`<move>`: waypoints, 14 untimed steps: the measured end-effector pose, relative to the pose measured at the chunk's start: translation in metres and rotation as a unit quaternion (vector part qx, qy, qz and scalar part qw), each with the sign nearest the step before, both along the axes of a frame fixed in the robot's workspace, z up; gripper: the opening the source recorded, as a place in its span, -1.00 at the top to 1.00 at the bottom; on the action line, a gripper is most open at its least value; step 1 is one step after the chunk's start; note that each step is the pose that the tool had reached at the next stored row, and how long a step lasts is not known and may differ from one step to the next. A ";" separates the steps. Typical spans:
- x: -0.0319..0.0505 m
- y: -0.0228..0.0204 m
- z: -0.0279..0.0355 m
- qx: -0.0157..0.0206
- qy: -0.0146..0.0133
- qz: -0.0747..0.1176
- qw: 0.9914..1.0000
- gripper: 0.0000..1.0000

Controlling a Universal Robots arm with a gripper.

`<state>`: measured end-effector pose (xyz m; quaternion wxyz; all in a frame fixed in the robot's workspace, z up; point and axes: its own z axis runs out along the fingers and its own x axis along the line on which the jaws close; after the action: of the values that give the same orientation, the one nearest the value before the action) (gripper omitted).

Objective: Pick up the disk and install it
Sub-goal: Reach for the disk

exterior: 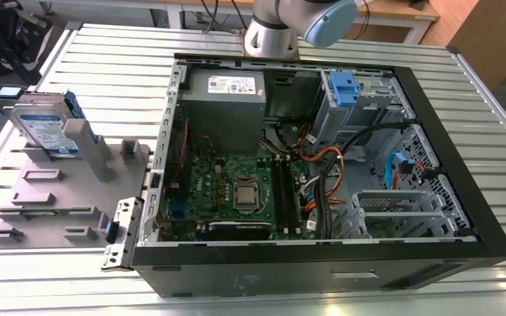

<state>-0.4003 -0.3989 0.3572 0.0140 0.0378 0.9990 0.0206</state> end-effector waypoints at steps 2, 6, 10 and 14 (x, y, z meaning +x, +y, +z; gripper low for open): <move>-0.0002 0.0000 -0.0002 0.000 0.000 0.000 1.000 0.79; -0.0005 0.0000 -0.0003 0.000 0.000 0.000 1.000 0.79; -0.0005 0.0000 -0.0004 0.000 0.000 0.000 1.000 0.79; -0.0011 0.0000 -0.0010 0.000 0.000 0.000 1.000 0.79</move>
<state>-0.4014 -0.3989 0.3562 0.0141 0.0378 0.9990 0.0206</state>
